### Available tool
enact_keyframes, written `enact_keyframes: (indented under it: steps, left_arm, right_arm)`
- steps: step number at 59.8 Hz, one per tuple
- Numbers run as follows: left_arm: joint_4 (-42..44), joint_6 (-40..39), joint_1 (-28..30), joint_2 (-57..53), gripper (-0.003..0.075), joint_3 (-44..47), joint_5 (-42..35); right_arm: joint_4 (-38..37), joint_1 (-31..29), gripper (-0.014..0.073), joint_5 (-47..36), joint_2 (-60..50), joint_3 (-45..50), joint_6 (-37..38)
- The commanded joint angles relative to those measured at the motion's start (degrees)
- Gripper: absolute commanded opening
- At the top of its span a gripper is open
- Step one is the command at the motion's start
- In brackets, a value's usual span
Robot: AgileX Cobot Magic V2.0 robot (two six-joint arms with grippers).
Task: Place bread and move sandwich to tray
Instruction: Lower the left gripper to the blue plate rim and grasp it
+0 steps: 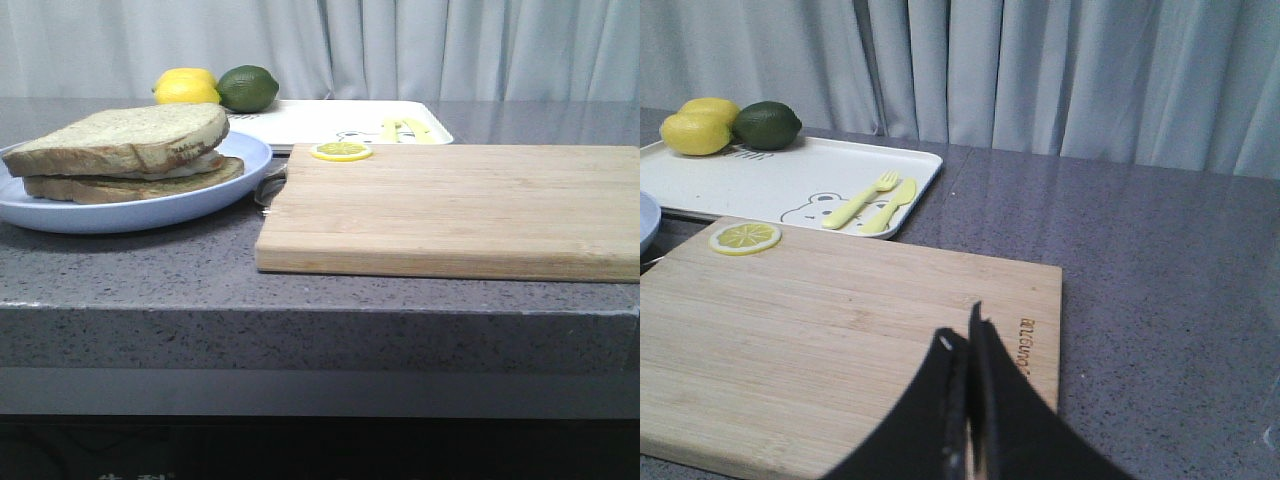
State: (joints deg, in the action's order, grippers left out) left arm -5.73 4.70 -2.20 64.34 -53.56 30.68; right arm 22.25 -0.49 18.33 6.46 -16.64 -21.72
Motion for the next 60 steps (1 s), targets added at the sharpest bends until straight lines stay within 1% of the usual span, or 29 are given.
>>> enact_keyframes:
  steps: [1, 10, 20, 40, 60]
  left_arm:
    - [-0.9, 2.0, -0.3, 4.3, 0.0494, -4.8, -2.3]
    - [-2.4, 4.1, -0.3, 11.8, 0.0494, -8.4, -2.2]
    - [-4.4, 5.6, -0.8, 18.1, 0.0494, -11.6, -0.1]
    - [-4.4, 5.8, -4.7, 25.6, 0.0494, -15.6, 0.5]
    - [-4.4, 5.8, -4.7, 29.3, 0.0494, -16.0, -0.8]
  right_arm:
    - [0.0, -0.4, -0.0078, -4.9, 0.7, -1.4, -0.5]
    - [0.0, -0.4, -0.0078, -4.8, 0.7, -1.4, -0.5]
    - [0.0, -0.4, -0.0078, -4.8, 0.7, -1.4, -0.5]
    - [0.0, -0.4, -0.0078, -4.8, 0.7, -1.4, -0.5]
    - [0.0, -0.4, -0.0078, -4.8, 0.7, -1.4, -0.5]
